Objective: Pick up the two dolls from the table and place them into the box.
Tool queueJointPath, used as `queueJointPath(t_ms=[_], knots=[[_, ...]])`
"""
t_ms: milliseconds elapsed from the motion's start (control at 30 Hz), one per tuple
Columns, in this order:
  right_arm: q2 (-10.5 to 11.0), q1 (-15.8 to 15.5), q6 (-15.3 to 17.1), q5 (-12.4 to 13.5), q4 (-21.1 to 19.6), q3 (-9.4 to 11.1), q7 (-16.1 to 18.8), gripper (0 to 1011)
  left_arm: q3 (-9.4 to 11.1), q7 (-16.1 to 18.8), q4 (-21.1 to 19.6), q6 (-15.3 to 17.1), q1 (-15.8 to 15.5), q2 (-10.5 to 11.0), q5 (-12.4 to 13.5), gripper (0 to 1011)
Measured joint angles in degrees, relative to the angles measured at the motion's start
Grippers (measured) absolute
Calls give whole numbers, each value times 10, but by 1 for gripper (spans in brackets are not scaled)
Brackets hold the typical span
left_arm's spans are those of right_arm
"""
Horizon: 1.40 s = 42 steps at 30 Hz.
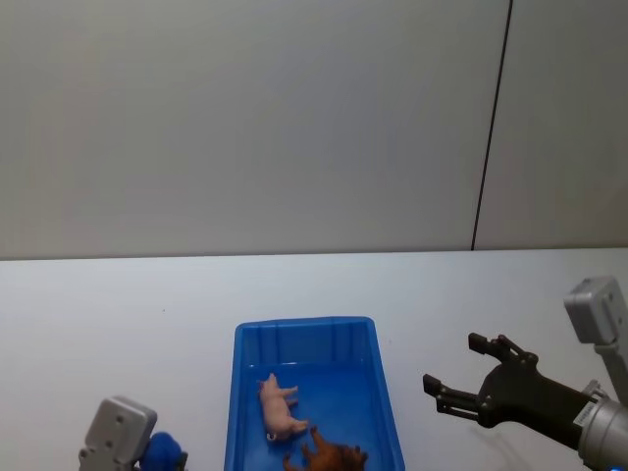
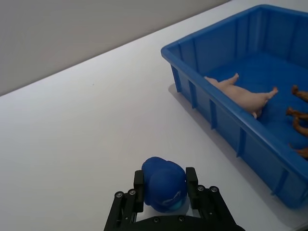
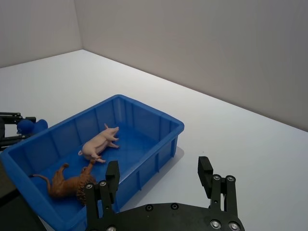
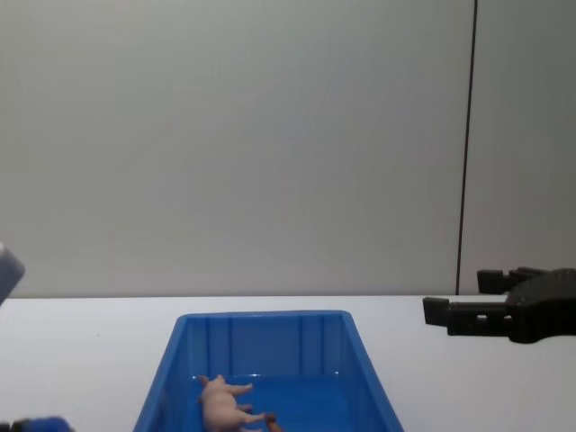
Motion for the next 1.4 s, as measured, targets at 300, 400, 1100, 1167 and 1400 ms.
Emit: queueJointPath(t_ms=[300, 400, 1100, 1167, 1400], knots=[[0, 0, 0, 0, 0, 0, 0, 1001, -9, -16, -15, -2, -21, -4, 30, 461], [0, 0, 0, 0, 0, 0, 0, 1001, -11, -29, -17, -4, -35, -10, 44, 435], [0, 0, 0, 0, 0, 0, 0, 1001, 18, -163, 37, -41, -139, -103, 125, 712], [0, 0, 0, 0, 0, 0, 0, 1001, 22, -176, 47, -46, -150, -114, 130, 751], [0, 0, 0, 0, 0, 0, 0, 1001, 26, -207, 63, -64, -169, -130, 141, 962]])
